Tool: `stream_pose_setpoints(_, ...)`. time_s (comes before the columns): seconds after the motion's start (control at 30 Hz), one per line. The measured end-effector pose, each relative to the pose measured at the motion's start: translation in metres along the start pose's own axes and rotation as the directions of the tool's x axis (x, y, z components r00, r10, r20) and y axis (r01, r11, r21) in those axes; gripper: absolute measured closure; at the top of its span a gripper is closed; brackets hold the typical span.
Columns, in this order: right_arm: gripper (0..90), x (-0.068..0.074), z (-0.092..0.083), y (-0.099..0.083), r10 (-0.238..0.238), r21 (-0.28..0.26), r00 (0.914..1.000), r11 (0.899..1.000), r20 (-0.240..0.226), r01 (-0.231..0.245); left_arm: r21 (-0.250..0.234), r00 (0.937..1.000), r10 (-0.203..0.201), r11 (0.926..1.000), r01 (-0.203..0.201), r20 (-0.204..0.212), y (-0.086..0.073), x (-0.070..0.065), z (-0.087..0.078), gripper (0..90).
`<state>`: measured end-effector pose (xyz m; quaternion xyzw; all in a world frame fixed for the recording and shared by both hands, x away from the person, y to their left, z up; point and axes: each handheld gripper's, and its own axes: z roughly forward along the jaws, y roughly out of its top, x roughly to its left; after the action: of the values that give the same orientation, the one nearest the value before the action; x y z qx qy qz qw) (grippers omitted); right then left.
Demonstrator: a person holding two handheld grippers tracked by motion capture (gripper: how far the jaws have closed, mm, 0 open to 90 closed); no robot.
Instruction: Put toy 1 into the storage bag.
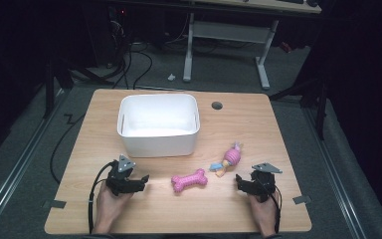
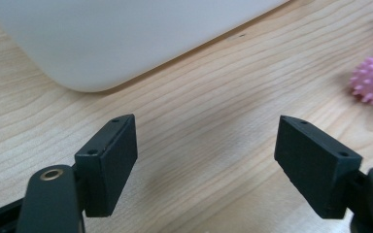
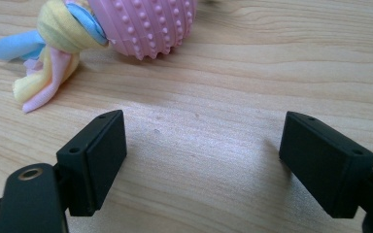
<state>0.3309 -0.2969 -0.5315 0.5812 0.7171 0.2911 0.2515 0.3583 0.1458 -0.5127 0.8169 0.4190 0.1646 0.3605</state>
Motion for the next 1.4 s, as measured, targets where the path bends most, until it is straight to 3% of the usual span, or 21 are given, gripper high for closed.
stream_pose_setpoints(0.33,17.4,0.000,0.000,0.000,0.000,0.000,1.0000,1.000,0.000,0.000,-0.008,0.9974,0.043,0.9991,-0.042,0.058,0.018,-0.009,-0.013,23.9)
stream_pose_setpoints(0.5,17.8,0.000,0.000,0.000,-0.001,-0.002,1.0000,1.000,-0.001,0.001,0.004,0.9938,0.084,0.9964,-0.085,0.072,0.030,-0.019,-0.016,24.0)
stream_pose_setpoints(0.8,18.2,0.000,0.000,0.000,-0.003,-0.002,1.0000,1.000,-0.003,0.003,0.014,0.9894,0.115,0.9930,-0.117,0.089,0.041,-0.027,-0.018,24.5)
stream_pose_setpoints(1.1,20.9,0.001,-0.001,0.000,-0.012,-0.005,0.9998,1.000,-0.013,0.012,0.029,0.9824,0.149,0.9877,-0.154,0.112,0.056,-0.044,-0.018,24.7)
stream_pose_setpoints(1.23,21.3,0.001,0.000,0.000,-0.018,-0.009,0.9996,1.000,-0.019,0.018,0.050,0.9767,0.167,0.9832,-0.175,0.134,0.063,-0.053,-0.018,25.2)
stream_pose_setpoints(1.4,21.3,0.002,0.000,0.000,-0.023,-0.008,0.9995,1.000,-0.023,0.023,0.093,0.9617,0.227,0.9655,-0.243,0.153,0.074,-0.069,-0.013,25.1)
